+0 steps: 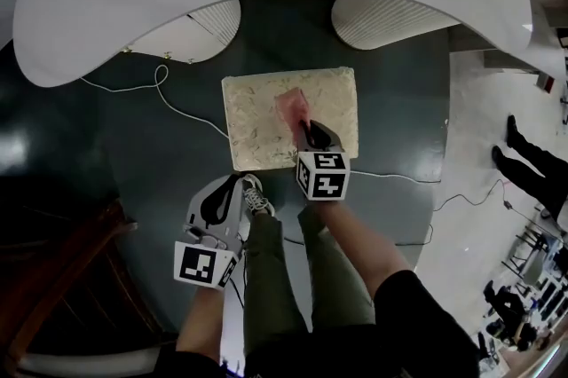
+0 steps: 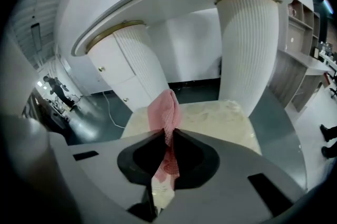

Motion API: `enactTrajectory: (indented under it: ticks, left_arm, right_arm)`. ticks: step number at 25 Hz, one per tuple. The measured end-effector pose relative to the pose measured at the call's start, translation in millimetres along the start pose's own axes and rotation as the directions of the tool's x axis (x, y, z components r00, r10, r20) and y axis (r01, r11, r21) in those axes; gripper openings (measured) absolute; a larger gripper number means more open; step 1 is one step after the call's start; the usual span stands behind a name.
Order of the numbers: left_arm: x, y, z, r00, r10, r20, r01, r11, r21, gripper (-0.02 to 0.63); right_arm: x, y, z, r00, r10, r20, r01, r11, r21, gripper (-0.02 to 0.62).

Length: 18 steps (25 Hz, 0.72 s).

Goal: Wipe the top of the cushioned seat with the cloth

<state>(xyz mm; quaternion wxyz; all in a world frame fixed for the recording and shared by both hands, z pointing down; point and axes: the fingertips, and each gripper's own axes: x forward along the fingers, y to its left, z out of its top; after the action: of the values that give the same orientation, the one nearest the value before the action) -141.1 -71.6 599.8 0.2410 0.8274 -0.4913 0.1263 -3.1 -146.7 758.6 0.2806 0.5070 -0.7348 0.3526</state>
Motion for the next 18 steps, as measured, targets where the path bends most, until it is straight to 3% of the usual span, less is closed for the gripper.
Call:
enactTrajectory:
  ticks: [5,9,13,18]
  left_arm:
    - [-28,30,-4,0.999,0.039,0.002,-0.038,0.999,-0.012,0.02]
    - [-48,51,-13,0.998,0.064,-0.005,-0.064,0.998,-0.026,0.02]
    - [-64,67,-19,0.996,0.087,-0.011,-0.087,0.995,-0.041,0.02]
    - [-71,79,-21,0.995,0.1,-0.009,-0.1,0.994,-0.045,0.02]
  right_arm:
    - [23,95,-26,0.991,0.113,-0.066,-0.115,0.993,-0.038,0.037]
    - [43,143,-37,0.983,0.152,-0.105,-0.161,0.983,-0.083,0.037]
    - [64,167,-47,0.978,0.151,-0.145,-0.17,0.977,-0.126,0.037]
    - [76,159,-54,0.978,0.095,-0.184,-0.126,0.978,-0.167,0.037]
